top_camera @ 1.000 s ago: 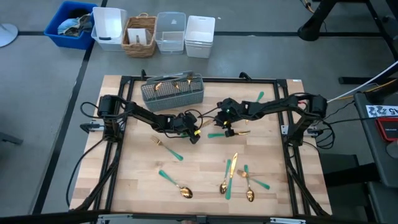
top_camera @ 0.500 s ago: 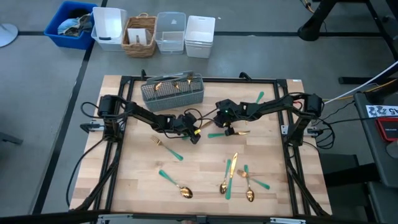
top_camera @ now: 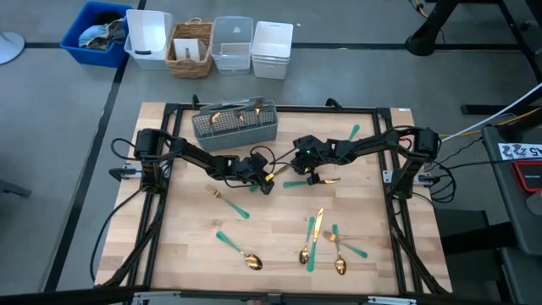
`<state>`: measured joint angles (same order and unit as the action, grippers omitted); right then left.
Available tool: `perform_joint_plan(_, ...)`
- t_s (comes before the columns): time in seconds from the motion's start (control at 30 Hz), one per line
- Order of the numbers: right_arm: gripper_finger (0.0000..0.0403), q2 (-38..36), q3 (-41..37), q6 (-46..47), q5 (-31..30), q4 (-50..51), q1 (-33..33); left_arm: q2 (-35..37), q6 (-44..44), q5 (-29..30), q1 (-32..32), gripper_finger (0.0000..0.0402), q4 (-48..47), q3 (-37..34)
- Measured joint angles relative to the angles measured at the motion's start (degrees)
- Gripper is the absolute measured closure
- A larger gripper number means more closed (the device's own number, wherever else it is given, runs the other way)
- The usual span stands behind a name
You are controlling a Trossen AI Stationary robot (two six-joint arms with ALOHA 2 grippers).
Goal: Sort silverware
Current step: Put the knife into the middle left section of the silverware holder
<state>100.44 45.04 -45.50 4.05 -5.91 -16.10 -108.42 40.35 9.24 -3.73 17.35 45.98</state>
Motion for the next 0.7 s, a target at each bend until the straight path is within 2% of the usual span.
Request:
perform_joint_plan(0.3,0.0302,-0.02,0.00,-1.53,0.00,-0.28,0.00,0.00,3.22,-0.55,-0.02,0.0369,1.40,0.00)
perform_joint_plan(0.7,0.0302,0.95,0.00,-1.53,-0.55,-3.20,0.00,-0.02,3.22,-0.75,-0.04,0.0368,1.74,0.00)
